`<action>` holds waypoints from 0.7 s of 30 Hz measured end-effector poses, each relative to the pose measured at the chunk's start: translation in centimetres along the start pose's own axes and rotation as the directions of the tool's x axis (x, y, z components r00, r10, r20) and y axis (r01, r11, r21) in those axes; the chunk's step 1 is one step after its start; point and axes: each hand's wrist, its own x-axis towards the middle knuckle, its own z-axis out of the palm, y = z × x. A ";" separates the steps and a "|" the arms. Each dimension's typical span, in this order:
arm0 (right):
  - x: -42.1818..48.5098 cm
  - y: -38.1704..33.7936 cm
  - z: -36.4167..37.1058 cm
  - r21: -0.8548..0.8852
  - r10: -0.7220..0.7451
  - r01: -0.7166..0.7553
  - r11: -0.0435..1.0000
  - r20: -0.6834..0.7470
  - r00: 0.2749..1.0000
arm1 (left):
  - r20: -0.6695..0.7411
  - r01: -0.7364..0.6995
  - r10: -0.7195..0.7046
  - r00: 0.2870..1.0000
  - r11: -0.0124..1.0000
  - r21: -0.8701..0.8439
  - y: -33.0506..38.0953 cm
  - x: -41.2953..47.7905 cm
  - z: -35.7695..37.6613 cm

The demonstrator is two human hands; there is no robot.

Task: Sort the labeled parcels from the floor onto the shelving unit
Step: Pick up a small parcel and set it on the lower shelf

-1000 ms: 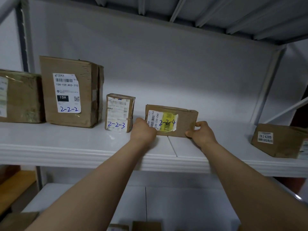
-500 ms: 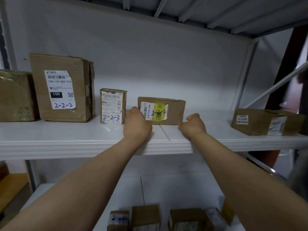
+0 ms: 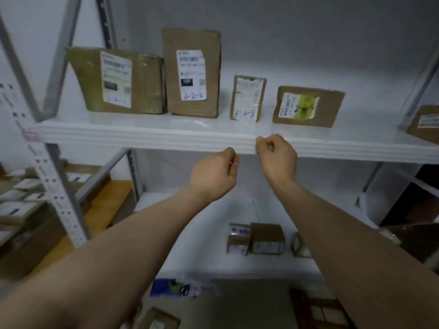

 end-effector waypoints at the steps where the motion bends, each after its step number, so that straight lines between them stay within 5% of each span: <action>1: -2.3 -0.1 1.3 0.016 0.019 -0.020 1.000 0.044 0.999 | 0.057 0.024 -0.025 0.998 1.000 0.012 -1.7 -1.9 -0.4; 6: -12.4 1.1 7.0 -0.011 0.134 -0.136 0.991 0.275 0.952 | 0.294 0.191 -0.209 0.933 0.978 0.090 -9.5 -11.5 -1.3; 10: -18.1 3.2 11.3 -0.069 0.243 -0.236 0.969 0.405 0.881 | 0.470 0.348 -0.353 0.809 0.932 0.101 -13.4 -17.9 -1.2; 14: -22.6 5.7 14.7 -0.147 0.387 -0.369 0.918 0.545 0.744 | 0.604 0.495 -0.478 0.637 0.855 0.155 -16.4 -22.4 -0.2; 18: -26.4 7.9 19.0 -0.308 0.467 -0.354 0.883 0.642 0.608 | 0.631 0.664 -0.594 0.499 0.730 0.162 -19.9 -25.9 1.6; 21: -30.4 10.4 22.2 -0.414 0.542 -0.360 0.836 0.723 0.428 | 0.619 0.772 -0.690 0.376 0.602 0.202 -22.5 -30.4 3.7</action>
